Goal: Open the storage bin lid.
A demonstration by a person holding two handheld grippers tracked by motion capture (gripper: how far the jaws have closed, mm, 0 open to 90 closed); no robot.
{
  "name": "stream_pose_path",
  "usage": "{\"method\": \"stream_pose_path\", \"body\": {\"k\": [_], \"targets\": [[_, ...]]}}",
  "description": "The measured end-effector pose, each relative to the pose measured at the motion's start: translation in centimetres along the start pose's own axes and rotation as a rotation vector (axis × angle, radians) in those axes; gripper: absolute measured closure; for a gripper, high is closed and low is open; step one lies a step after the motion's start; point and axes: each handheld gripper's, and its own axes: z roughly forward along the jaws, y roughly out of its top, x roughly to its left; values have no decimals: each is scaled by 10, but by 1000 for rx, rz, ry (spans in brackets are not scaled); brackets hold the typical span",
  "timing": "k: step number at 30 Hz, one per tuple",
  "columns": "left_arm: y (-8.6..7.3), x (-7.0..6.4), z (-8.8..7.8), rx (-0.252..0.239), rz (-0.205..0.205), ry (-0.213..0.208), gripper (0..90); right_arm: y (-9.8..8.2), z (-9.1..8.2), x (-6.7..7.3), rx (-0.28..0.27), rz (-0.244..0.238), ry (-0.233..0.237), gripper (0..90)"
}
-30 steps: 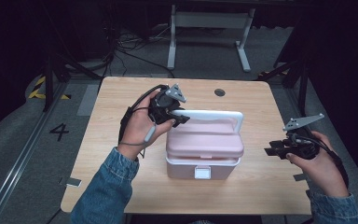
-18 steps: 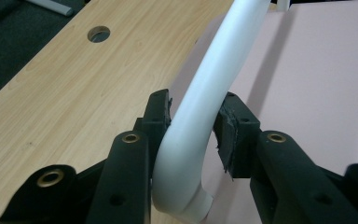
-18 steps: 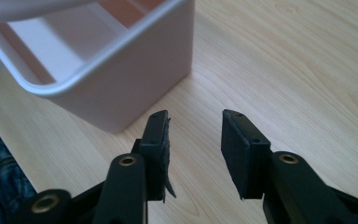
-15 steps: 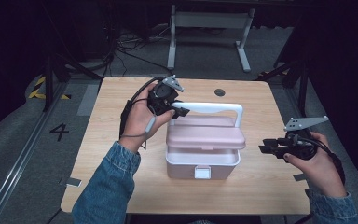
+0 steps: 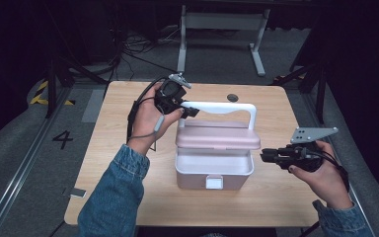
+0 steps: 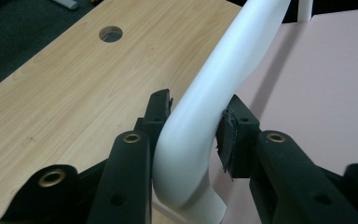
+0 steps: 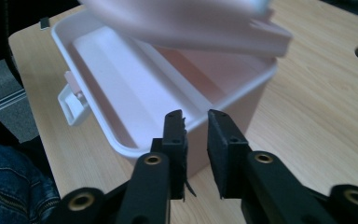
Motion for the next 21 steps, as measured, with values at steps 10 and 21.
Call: {"method": "stream_pose_path", "body": {"k": [10, 21], "targets": [[0, 2, 1, -11, -13, -4, 684, 6, 17, 11, -145, -48, 27, 855], [-3, -2, -1, -40, -11, 4, 590, 7, 16, 9, -204, -33, 18, 870]]}}
